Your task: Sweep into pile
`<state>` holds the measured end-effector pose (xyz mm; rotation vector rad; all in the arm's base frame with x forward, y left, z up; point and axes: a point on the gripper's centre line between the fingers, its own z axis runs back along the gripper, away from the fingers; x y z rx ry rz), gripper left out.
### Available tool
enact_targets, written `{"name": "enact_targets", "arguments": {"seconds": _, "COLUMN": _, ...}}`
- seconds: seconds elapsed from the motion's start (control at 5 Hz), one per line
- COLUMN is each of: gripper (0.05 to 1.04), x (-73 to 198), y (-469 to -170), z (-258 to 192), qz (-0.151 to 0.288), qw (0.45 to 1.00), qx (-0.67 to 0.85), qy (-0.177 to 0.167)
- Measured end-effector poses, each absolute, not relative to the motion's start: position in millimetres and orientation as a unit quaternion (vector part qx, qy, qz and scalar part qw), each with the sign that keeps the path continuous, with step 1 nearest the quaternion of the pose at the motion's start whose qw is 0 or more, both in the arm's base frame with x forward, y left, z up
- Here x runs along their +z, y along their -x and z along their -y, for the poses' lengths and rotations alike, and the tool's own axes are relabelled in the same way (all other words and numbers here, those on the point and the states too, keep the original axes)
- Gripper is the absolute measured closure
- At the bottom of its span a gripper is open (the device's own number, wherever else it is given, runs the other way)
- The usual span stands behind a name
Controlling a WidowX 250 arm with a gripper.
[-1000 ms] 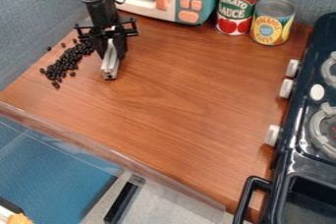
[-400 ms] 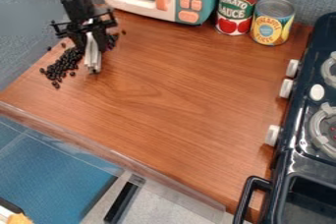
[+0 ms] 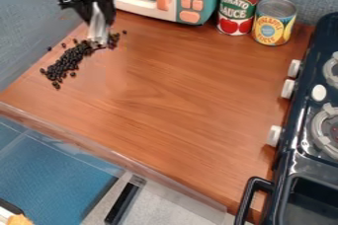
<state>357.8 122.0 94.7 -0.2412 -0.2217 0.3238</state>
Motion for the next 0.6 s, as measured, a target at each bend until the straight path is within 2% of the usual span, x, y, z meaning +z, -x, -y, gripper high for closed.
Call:
{"name": "enact_targets", "arguments": {"seconds": 0.2, "gripper": 0.678, "x": 93.5, "y": -359.7, "z": -99.7, "qz": 0.092, "qw": 0.978, "qx": 0.138, "qy": 0.130}}
{"name": "enact_targets", "arguments": {"seconds": 0.6, "gripper": 0.678, "x": 38.1, "y": -382.5, "z": -120.1, "qz": 0.041, "qw": 0.976, "qx": 0.184, "qy": 0.110}}
